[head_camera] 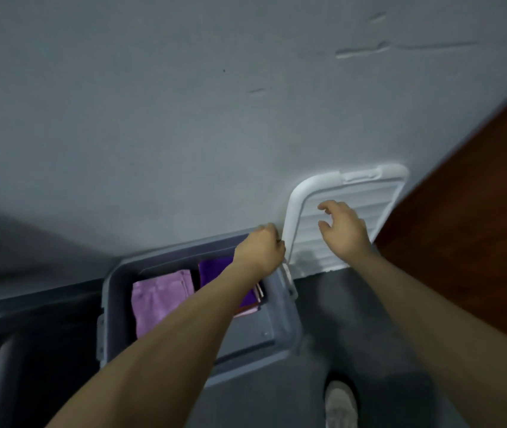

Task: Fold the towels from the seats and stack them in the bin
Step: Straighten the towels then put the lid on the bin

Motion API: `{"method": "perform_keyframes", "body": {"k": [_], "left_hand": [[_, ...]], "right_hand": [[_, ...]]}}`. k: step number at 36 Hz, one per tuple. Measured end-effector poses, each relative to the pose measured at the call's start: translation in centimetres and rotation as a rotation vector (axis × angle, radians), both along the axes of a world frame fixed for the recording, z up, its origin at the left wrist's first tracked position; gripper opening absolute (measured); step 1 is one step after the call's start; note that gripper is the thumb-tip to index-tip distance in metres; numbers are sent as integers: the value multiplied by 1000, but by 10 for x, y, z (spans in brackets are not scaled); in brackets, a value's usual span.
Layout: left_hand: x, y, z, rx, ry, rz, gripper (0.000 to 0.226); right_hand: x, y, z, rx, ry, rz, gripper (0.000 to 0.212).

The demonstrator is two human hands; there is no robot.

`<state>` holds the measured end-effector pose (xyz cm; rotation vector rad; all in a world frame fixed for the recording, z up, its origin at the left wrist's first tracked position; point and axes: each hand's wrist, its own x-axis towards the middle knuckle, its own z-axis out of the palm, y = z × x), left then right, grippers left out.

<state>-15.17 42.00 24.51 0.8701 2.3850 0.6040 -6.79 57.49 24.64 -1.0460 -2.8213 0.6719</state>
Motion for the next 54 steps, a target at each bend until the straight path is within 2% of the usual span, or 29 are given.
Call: {"method": "perform_keyframes", "body": {"k": [6, 10, 14, 19, 23, 29, 33, 41, 48, 54], "left_hand": [[-29, 87, -23, 84, -44, 103, 41], [-40, 125, -39, 113, -58, 168, 50], [-52, 166, -52, 110, -11, 172, 59], [-57, 192, -69, 15, 11, 130, 63], [-57, 197, -71, -44, 90, 113, 57], [-38, 199, -64, -281, 370, -40, 45], [-20, 208, -57, -355, 491, -153, 49], [15, 208, -33, -378, 609, -392, 35], [50, 170, 22, -276, 698, -409, 36], [83, 126, 87, -123, 593, -355, 40]], "right_hand": [[-41, 98, -15, 99, -139, 125, 44], [-55, 134, -37, 155, -198, 242, 57], [-62, 168, -60, 292, -174, 358, 62], [-64, 185, -77, 353, -169, 410, 59], [-62, 190, -88, 392, -55, 418, 59], [-49, 187, -96, 355, 65, 447, 47], [-32, 192, -87, 524, 26, 527, 36], [9, 189, -60, 706, -74, 555, 39], [33, 150, 8, 667, -103, 547, 34], [67, 112, 83, 738, -13, 515, 35]]}}
